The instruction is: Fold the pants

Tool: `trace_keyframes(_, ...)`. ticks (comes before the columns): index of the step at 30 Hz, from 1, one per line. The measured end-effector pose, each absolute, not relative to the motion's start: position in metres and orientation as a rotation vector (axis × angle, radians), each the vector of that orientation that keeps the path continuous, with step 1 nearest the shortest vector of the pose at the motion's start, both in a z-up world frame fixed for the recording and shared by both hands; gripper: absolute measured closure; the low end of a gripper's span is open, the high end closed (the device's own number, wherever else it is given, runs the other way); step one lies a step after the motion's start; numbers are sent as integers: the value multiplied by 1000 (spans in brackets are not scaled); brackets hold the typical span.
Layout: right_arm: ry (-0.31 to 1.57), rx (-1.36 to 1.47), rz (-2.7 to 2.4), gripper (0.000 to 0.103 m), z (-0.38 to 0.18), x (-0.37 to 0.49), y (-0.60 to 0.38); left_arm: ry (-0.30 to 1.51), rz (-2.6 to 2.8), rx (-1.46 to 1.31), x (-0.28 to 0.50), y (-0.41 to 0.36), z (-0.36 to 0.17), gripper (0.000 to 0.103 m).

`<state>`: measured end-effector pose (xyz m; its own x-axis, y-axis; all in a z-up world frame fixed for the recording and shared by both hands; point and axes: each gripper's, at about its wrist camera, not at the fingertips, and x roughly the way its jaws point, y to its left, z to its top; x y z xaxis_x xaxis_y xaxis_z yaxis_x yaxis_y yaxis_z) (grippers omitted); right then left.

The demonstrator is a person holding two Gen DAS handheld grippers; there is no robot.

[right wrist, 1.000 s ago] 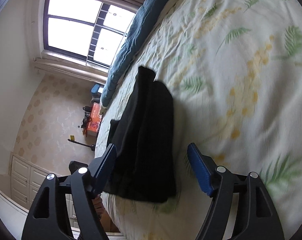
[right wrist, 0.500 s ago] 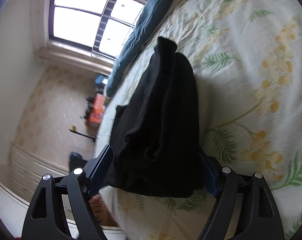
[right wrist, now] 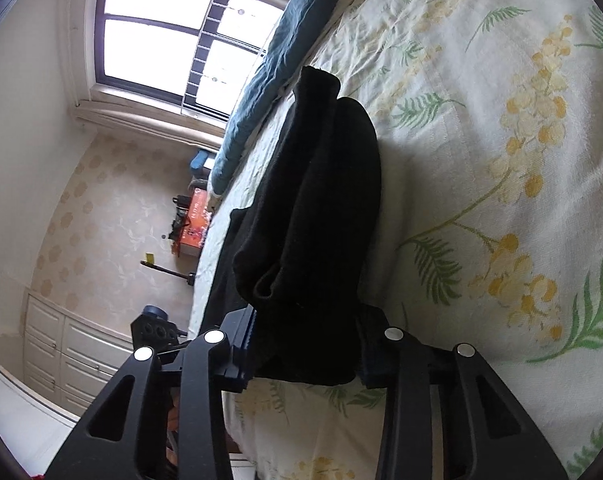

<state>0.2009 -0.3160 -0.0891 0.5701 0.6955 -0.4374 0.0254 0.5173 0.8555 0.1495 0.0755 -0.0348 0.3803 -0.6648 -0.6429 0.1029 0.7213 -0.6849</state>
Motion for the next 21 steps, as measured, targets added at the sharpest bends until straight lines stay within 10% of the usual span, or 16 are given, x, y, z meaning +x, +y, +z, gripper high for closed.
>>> trace_keyframes(21, 897, 962, 501, 67, -86, 152, -311, 1065, -515, -586, 97, 85, -24, 78)
